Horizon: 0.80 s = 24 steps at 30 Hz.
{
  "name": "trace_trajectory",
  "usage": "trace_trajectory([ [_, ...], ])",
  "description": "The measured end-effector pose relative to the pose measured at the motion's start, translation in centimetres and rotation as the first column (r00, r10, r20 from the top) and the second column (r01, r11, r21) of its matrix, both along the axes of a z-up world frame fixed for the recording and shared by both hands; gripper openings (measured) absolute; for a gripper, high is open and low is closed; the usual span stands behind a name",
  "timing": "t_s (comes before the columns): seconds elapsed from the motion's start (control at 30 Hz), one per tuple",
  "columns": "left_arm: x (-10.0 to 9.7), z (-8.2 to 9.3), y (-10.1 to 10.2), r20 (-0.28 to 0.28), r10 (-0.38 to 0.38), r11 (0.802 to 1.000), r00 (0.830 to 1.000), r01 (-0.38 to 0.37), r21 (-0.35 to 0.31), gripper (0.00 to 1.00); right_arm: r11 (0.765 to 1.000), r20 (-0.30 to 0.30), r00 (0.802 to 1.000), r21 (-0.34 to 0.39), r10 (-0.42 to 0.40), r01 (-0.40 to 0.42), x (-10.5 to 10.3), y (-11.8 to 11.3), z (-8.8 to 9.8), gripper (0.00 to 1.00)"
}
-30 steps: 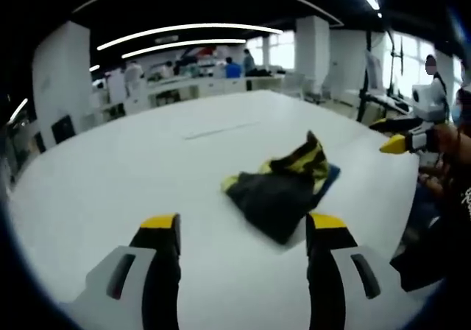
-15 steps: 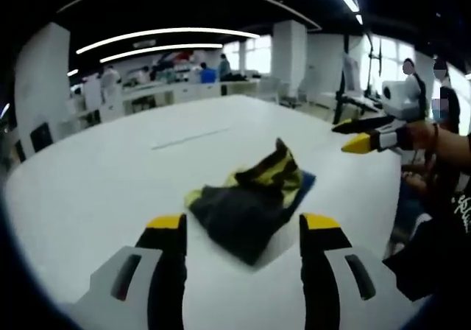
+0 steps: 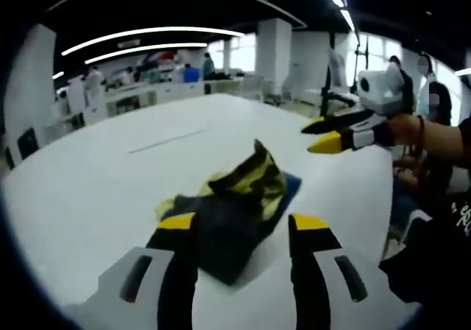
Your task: Fold the garment on the visible template until the final outline fits inside the template.
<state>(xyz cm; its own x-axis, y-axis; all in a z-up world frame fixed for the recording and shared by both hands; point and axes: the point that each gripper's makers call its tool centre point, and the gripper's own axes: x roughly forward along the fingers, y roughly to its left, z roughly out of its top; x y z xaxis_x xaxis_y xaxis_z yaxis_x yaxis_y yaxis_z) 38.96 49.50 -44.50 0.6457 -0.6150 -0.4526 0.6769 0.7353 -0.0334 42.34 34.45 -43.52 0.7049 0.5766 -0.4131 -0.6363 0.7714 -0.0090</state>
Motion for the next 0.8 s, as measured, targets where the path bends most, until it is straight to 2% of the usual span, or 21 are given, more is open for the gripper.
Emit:
trace_trajectory([
  [0.1,0.1,-0.2,-1.0,-0.004,-0.023,1.000,1.000,0.023,-0.009,0.41,1.000,0.002,1.000,-0.012,0.012,-0.012,0.4,0.2,-0.2,0.30],
  [0.33,0.4,-1.7,-2.7,-0.039,-0.045,0.999,0.998,0.045,0.001,0.36,0.999,-0.017,0.999,-0.017,0.046,-0.047,1.4,0.8,-1.4,0.24],
  [0.43,0.6,-2.6,-2.7,-0.031,-0.059,0.996,0.998,0.061,0.058,0.32,0.999,-0.029,0.999,-0.011,0.043,-0.043,1.7,1.0,-1.8,0.22],
  [0.63,1.1,-3.3,-3.1,-0.050,-0.061,0.997,0.997,0.063,0.043,0.29,0.998,-0.043,0.997,-0.022,0.058,-0.059,2.8,2.0,-3.2,0.21],
  [0.8,1.7,-3.6,-3.1,-0.031,-0.076,0.995,0.997,0.078,0.068,0.22,0.997,-0.023,0.997,-0.036,0.069,-0.070,3.9,2.4,-3.7,0.19],
])
